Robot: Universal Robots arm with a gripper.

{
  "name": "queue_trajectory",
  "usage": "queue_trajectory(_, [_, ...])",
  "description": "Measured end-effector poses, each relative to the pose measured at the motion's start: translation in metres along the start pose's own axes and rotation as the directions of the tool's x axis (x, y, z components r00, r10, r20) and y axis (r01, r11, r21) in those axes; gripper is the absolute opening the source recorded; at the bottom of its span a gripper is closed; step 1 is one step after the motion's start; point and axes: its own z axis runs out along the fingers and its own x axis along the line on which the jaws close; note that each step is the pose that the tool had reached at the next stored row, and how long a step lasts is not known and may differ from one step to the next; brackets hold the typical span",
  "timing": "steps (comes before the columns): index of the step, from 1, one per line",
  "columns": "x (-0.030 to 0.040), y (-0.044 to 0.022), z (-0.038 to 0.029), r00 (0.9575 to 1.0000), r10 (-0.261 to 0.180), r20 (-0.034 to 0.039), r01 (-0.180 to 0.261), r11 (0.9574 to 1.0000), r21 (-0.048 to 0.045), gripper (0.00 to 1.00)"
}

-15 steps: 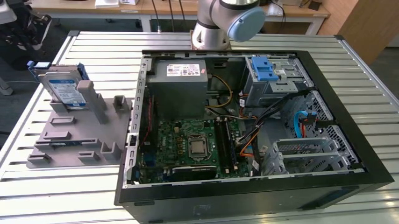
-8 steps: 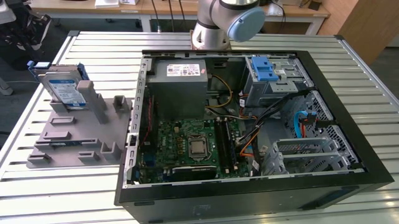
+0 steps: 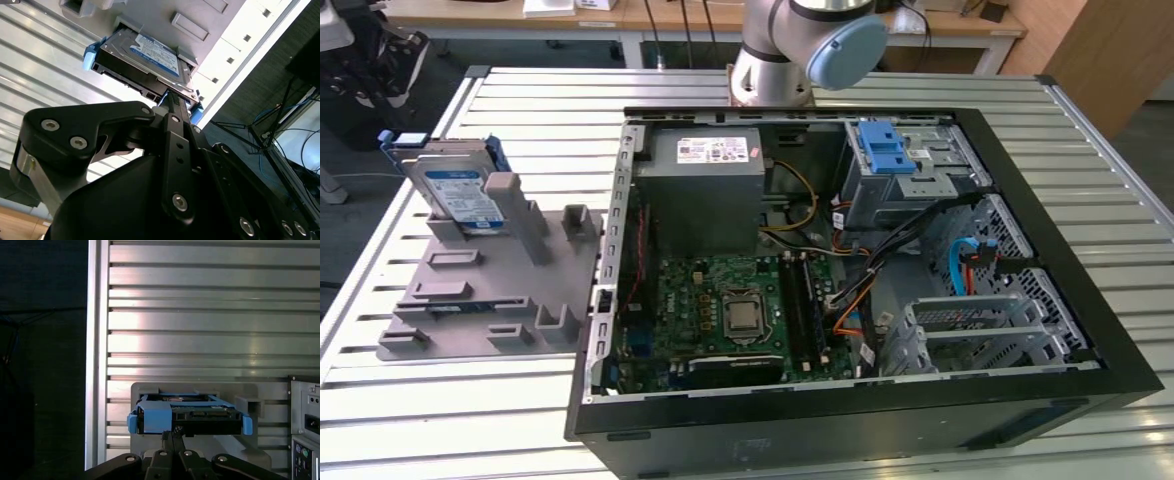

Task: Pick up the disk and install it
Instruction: 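Pick up the disk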

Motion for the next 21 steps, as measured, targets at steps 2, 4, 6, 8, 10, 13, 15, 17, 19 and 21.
queue_trajectory(2, [0.0000,0.0000,0.0000,1.0000,-0.005,-0.0002,0.005,1.0000,0.0000,0.11])
queue_trajectory(4, [0.0001,0.0000,0.0000,0.9998,-0.018,-0.0006,0.018,0.9998,0.0000,0.11])
queue_trajectory(6, [0.0001,0.0000,0.0000,0.9992,-0.040,-0.0012,0.040,0.9992,-0.0002,0.11])
queue_trajectory(8, [0.0001,0.0000,0.0000,0.9976,-0.069,-0.0020,0.069,0.9976,-0.0004,0.11])
queue_trajectory(10, [0.0000,0.0000,0.0000,0.9952,-0.098,-0.0028,0.098,0.9952,-0.0006,0.11])
queue_trajectory(13, [0.0001,0.0000,0.0000,0.9903,-0.139,-0.0040,0.139,0.9903,-0.0010,0.11])
queue_trajectory(15, [0.0001,0.0000,0.0000,0.9868,-0.162,-0.0046,0.162,0.9868,-0.0012,0.11])
queue_trajectory(17, [0.0000,0.0000,0.0001,0.9833,-0.182,-0.0051,0.182,0.9834,-0.0014,0.11])
queue_trajectory(19, [0.0000,0.0000,0.0000,0.9797,-0.200,-0.0056,0.200,0.9798,-0.0016,0.11])
queue_trajectory(21, [0.0001,0.0000,0.0001,0.9756,-0.220,-0.0061,0.220,0.9756,-0.0018,0.11])
